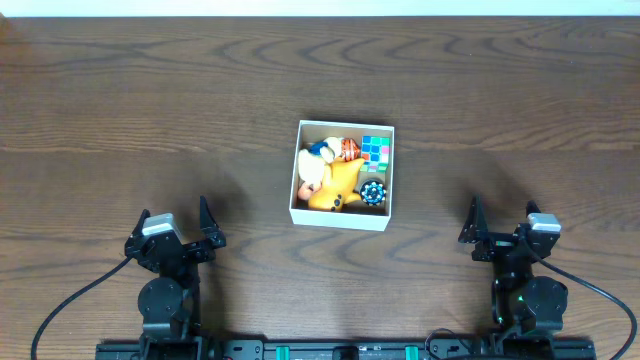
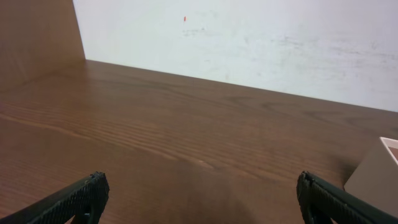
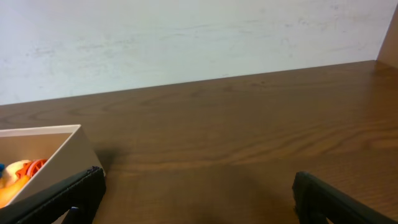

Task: Pack container

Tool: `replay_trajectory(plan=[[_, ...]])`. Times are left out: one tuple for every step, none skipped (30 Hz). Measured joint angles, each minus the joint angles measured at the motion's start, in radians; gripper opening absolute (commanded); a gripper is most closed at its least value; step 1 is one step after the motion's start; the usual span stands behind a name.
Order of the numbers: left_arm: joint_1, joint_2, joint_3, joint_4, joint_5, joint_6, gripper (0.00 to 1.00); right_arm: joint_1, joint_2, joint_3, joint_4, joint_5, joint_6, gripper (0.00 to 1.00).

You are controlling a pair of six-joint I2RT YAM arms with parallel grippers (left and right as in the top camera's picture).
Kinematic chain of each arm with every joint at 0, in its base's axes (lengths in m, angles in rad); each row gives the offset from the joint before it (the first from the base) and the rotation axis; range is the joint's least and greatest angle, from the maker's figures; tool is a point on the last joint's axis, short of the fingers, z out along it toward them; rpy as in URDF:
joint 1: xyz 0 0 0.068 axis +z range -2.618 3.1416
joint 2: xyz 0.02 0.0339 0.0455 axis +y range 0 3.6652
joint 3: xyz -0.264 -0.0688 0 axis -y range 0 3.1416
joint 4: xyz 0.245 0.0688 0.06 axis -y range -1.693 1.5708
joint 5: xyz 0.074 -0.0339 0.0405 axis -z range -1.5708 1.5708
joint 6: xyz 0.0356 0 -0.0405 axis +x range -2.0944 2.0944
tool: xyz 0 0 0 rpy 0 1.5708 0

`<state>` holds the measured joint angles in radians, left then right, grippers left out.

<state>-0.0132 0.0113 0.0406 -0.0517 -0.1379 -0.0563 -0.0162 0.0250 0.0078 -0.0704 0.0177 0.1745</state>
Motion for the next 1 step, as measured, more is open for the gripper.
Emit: replay_trajectory(plan=[[0.0,0.0,0.0,0.0,0.0,0.0,0.98,0.0,0.0,0.0,0.0,0.0,0.0,0.99]])
